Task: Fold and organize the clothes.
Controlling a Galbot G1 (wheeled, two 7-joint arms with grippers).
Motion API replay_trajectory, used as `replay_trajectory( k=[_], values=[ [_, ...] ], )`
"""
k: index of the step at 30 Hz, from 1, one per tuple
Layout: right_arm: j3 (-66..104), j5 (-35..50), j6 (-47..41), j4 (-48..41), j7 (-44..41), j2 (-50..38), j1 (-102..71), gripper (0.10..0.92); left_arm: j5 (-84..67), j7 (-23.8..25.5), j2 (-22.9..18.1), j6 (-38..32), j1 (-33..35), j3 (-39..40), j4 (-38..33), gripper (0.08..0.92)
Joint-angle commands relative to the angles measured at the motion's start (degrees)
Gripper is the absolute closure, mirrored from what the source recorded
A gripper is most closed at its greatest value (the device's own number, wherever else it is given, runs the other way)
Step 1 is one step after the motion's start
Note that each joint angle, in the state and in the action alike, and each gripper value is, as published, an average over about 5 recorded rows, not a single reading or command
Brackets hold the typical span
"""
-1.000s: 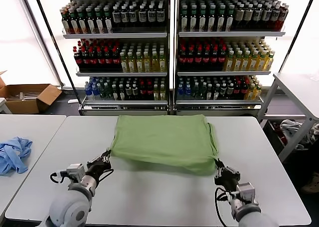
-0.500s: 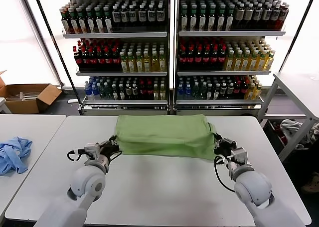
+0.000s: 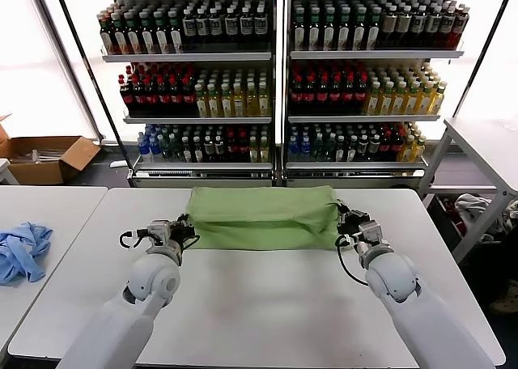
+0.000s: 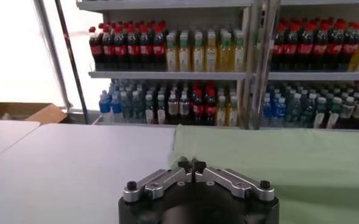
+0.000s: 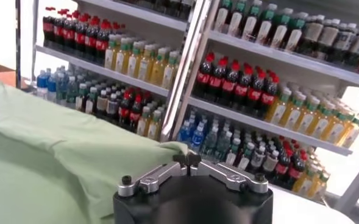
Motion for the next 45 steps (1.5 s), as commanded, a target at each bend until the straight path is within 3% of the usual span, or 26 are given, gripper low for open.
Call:
replay_trajectory(
  k=[1, 7, 17, 29, 33, 45],
  values=[
    [-1.3, -0.9, 0.3, -3.7, -0.4, 0.7, 1.9, 0.919, 1.5, 1.0, -0.4, -0.5, -1.8, 0.8, 3.7, 0.92],
    [-1.5, -0.7, -0.5, -4.6, 2.5, 1.4, 2.4, 0.836, 2.7, 2.5, 0.0, -0.4, -2.4, 1.5, 5.4, 0.892],
    [-1.3, 1.0, -0.4, -3.1, 7.0, 2.4, 3.4, 0.542, 3.6, 2.8, 0.6, -0.4, -3.0, 1.7, 4.9, 0.612],
    [3.0, 6.2, -0.7, 2.2, 7.8, 0.7, 4.3, 0.223, 2.3, 3.1, 4.4, 0.1, -0.5, -1.5, -4.8, 0.266],
    [4.3, 8.3, -1.3, 5.0, 7.1, -1.6, 2.9, 0.204, 1.3, 3.2, 5.8, 0.5, 0.7, -3.0, -7.5, 0.19],
    [6.7, 11.6, -3.6, 11.4, 7.5, -4.2, -7.2, 0.203, 1.3, 5.9, 8.3, -0.4, 6.6, -5.0, -9.9, 0.177]
  ],
)
